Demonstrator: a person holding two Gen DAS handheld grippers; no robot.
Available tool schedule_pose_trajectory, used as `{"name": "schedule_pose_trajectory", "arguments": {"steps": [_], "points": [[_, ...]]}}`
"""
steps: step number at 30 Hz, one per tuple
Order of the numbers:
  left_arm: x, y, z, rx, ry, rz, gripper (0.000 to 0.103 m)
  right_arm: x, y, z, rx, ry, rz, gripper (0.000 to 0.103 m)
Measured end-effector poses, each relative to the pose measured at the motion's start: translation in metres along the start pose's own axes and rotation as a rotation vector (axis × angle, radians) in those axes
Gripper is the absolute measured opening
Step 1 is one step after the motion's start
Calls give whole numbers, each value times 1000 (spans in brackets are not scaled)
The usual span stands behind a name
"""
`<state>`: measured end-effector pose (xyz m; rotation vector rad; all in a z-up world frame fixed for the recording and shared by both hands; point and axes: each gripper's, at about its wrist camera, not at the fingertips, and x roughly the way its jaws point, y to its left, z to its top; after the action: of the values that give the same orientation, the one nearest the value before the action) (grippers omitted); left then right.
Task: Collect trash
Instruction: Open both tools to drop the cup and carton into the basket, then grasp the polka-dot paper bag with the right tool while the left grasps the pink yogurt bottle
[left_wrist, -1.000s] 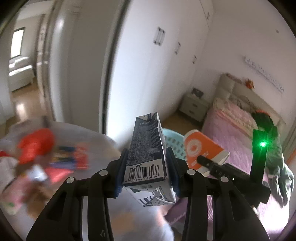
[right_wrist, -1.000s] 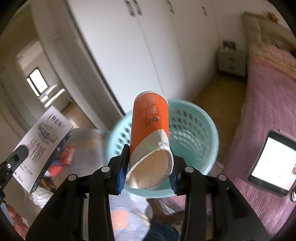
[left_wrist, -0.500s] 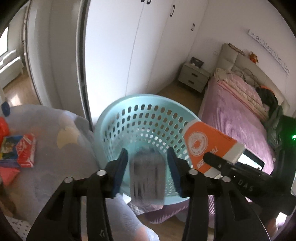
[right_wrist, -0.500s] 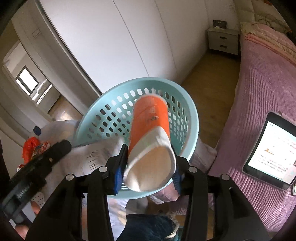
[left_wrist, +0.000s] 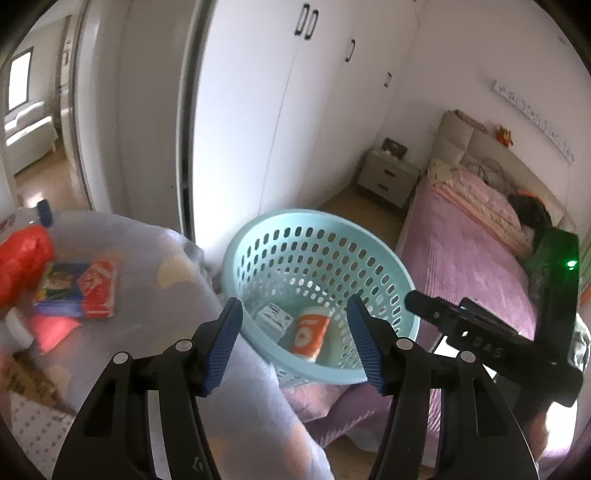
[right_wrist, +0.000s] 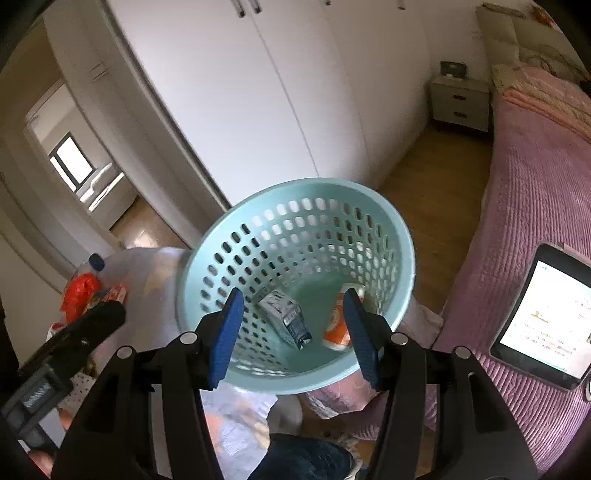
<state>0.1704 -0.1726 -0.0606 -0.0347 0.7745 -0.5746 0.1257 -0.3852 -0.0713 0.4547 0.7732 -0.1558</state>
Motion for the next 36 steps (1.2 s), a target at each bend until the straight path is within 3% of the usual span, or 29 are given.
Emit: {"name": "schedule_pose_trajectory", "arguments": {"steps": [7, 14, 25, 29, 36], "points": [[-51, 16, -7, -29, -82, 35, 57, -12, 41, -11, -82, -11, 51, 52], [-111, 54, -16, -91, -172, 104, 63, -27, 101, -29, -186, -28, 141, 52], [-179, 166, -46, -272, -237, 292, 63, -31, 206, -81, -379, 9, 306, 52], [-199, 208, -61, -340, -239, 360, 63, -23, 240, -105, -442, 48, 340, 64], [-205, 259, -84, -436, -190, 394, 63, -8, 277, -136, -511, 100, 344, 74]]}}
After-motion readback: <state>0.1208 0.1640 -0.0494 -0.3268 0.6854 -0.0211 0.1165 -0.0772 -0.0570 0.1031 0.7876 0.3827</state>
